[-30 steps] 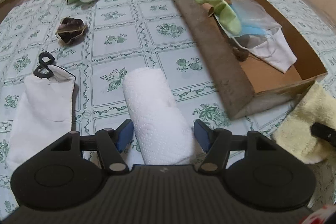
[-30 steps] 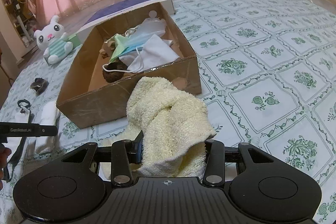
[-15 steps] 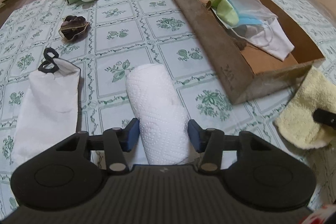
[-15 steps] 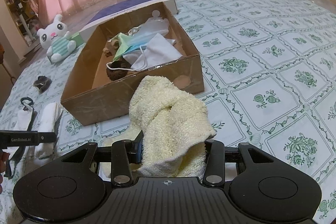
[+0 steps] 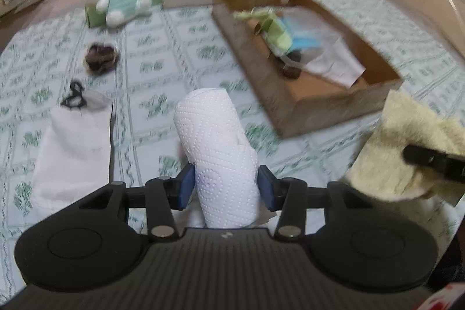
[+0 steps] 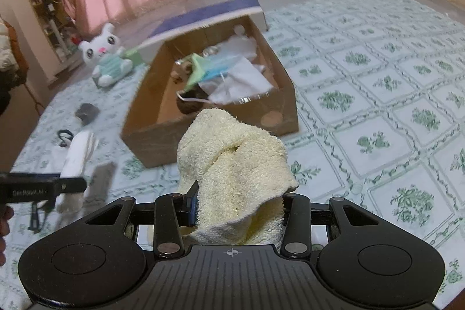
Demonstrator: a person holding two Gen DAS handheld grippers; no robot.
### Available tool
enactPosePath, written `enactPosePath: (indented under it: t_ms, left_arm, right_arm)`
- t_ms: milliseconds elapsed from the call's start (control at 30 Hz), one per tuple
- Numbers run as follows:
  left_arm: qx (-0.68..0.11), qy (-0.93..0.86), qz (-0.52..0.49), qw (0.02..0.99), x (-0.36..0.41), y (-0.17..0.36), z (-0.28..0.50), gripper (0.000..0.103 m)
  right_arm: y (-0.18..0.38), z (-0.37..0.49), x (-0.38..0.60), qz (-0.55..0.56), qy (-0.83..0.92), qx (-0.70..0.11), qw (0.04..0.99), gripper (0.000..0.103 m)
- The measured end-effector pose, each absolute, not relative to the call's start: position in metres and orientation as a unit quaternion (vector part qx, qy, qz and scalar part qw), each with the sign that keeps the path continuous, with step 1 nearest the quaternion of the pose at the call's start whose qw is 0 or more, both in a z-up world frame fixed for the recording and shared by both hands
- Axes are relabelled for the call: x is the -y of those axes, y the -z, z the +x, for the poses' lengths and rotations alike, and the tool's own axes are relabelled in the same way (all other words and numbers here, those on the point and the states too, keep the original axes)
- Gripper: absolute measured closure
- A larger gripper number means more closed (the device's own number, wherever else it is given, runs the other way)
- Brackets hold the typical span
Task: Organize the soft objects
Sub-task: 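Grasp the white paper towel roll with the left tool while the right tool holds the towel, then lower the paper towel roll and yellow towel into the box and open both tools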
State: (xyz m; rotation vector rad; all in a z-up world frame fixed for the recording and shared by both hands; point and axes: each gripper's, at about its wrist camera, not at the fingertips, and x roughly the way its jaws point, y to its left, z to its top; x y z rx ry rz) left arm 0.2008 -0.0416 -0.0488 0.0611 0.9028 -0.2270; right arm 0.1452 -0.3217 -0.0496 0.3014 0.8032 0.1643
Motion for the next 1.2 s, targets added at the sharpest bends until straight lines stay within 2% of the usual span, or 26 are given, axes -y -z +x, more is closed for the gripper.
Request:
enactPosePath:
  t_ms: [267, 633, 1200]
  left_arm:
    - [-0.374, 0.142, 0.037, 0.916, 0.067, 0.001, 0.210, 0.059]
    - [-0.361, 0.168, 0.031, 0.917, 0.108, -0.014, 0.263, 0.059]
    - [-0.428, 0.166, 0.044, 0.887, 0.143, 0.042, 0.331, 0.059]
  right_arm:
    - [0.004, 0.149, 0.326, 0.142, -0.107, -0.327, 0.928, 0.061]
    - [-0.019, 0.207, 0.332, 0.100, -0.089, -0.283, 0.950, 0.061]
    - [0.048, 0.295, 0.308, 0.001, -0.164, -0.310, 0.937, 0.061]
